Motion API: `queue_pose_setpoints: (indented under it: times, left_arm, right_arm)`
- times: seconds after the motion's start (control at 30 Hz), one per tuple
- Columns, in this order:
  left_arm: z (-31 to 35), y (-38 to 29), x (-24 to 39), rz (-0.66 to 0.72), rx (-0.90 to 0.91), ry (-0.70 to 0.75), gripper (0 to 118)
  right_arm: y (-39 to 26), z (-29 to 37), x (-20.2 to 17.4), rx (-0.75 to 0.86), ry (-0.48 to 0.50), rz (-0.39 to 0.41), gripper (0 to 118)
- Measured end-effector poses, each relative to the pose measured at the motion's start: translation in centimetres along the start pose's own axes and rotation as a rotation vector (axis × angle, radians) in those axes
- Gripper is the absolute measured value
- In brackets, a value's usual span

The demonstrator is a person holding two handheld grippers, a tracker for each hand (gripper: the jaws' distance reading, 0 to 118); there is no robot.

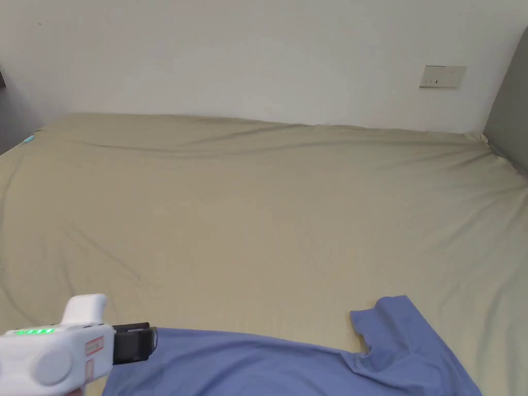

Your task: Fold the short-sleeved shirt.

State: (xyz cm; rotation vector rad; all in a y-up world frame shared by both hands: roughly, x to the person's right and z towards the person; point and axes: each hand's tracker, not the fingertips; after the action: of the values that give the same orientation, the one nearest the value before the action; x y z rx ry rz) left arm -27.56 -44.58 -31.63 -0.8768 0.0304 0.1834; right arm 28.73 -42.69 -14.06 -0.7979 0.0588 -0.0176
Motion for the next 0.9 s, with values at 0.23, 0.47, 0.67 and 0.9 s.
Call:
queue_pose_setpoints:
  times: [0.23, 0.47, 0.67, 0.9]
  left_arm:
    - [-9.2, 0.2, 0.5, -0.047, -0.188, 0.059, 102]
    - [-7.2, 0.8, 1.8, -0.159, -0.109, 0.098, 13]
    - [-4.8, 1.5, 4.3, -0.22, -0.094, 0.029, 1]
    - [-1.7, 1.6, 3.6, -0.138, -0.03, -0.04, 1]
  right_arm:
    - [1.7, -0.4, -0.1, 0.001, -0.009, 0.013, 85]
    - [6.1, -3.8, 2.2, -0.023, -0.001, 0.002, 85]
    - [12.2, -12.1, 3.5, -0.103, 0.042, -0.109, 85]
    - [13.5, -23.7, 2.2, -0.311, 0.01, -0.076, 84]
